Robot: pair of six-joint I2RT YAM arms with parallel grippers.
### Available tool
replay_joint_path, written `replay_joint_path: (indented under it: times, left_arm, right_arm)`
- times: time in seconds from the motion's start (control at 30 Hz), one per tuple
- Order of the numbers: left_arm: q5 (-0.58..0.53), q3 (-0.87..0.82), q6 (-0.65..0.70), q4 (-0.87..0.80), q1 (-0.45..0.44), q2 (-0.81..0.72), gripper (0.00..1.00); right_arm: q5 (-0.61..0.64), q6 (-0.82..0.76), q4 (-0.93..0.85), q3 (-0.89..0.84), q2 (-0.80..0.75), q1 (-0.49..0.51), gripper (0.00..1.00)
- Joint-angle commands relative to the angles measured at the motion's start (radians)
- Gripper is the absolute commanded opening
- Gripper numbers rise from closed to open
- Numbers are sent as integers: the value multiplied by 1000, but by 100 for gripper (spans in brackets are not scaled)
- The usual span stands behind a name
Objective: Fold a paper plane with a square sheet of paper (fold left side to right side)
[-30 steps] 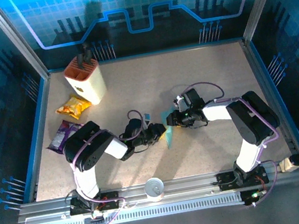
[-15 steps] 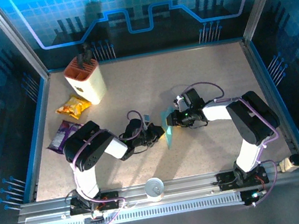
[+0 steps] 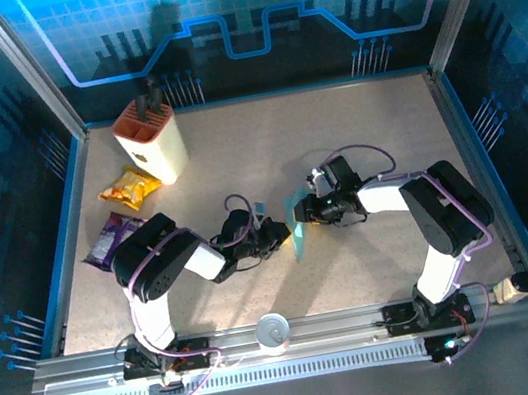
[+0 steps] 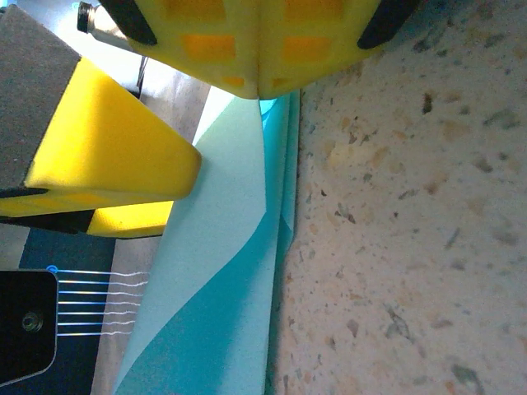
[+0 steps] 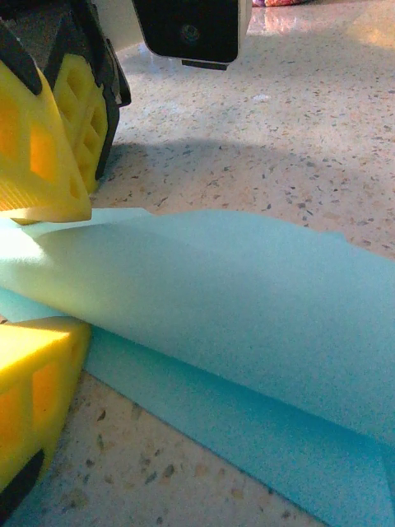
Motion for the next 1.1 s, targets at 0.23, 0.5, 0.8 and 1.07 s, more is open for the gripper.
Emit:
replay_joint_path:
  times: [0.23,0.5,0.8,1.07]
  left_arm:
    - [-56,-23,45,-119,27,15,0]
    - [-49,-9,55,-135,27,33,0]
    - [-55,-2,59,-149,28,36,0]
    - [-53,-3,57,-148,29,41,0]
  right_arm:
    - [16,4,-46,-8,-34,12,37]
    - [3,13,-25,-10,-35,10,36]
    - [11,10,-48,-17,-60,0,35]
    - [29,-11,-119,-20,-114,-25,35]
